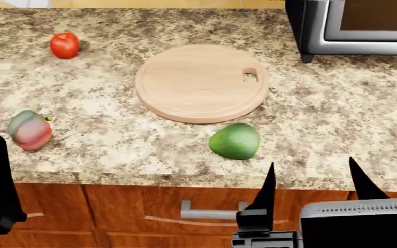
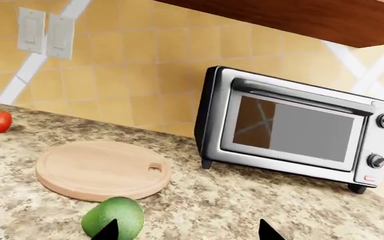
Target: Place the avocado, onion, tomato and bell pepper on the cutting board.
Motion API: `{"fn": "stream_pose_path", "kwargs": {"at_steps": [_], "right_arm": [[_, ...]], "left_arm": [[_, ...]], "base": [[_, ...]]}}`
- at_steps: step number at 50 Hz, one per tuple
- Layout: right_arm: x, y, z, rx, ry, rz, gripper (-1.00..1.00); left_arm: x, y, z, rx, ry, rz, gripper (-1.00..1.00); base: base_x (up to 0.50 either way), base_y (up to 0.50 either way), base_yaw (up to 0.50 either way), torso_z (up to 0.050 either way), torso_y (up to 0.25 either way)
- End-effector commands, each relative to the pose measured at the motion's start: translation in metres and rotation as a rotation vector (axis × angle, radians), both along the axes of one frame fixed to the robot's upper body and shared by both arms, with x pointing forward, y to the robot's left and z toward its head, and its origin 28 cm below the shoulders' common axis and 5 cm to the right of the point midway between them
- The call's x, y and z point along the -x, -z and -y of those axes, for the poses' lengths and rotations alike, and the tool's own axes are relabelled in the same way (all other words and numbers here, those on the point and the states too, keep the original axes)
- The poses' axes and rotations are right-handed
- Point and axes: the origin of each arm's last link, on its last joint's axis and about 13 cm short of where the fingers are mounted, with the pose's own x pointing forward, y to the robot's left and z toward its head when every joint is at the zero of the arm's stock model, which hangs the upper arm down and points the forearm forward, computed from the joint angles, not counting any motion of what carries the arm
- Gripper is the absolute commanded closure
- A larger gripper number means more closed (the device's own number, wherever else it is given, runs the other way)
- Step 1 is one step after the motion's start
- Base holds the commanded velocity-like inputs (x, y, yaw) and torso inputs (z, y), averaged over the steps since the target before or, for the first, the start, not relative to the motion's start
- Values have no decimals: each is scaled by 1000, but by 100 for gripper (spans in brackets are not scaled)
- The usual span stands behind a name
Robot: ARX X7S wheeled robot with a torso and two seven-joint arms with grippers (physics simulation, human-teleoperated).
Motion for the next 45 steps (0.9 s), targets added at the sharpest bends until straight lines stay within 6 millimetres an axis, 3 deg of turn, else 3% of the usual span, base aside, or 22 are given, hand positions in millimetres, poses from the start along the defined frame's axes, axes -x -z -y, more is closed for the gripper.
{"fn": "stream_pose_path", "kwargs": {"at_steps": [1, 11, 20, 45], "right_arm": [[14, -22, 2, 41, 0, 42, -100], [16, -22, 2, 44, 3, 42, -100], [19, -34, 2, 43, 0, 33, -100], [29, -44, 1, 42, -34, 52, -100]], "left_arm": [[14, -17, 1, -42, 16, 38, -100], [19, -17, -1, -42, 10, 33, -100], [21, -19, -1, -42, 4, 43, -100], [27, -18, 2, -41, 5, 42, -100]], "base": [[0, 500, 0, 0, 0], [0, 500, 0, 0, 0], [0, 0, 0, 0, 0], [496, 0, 0, 0, 0]]}}
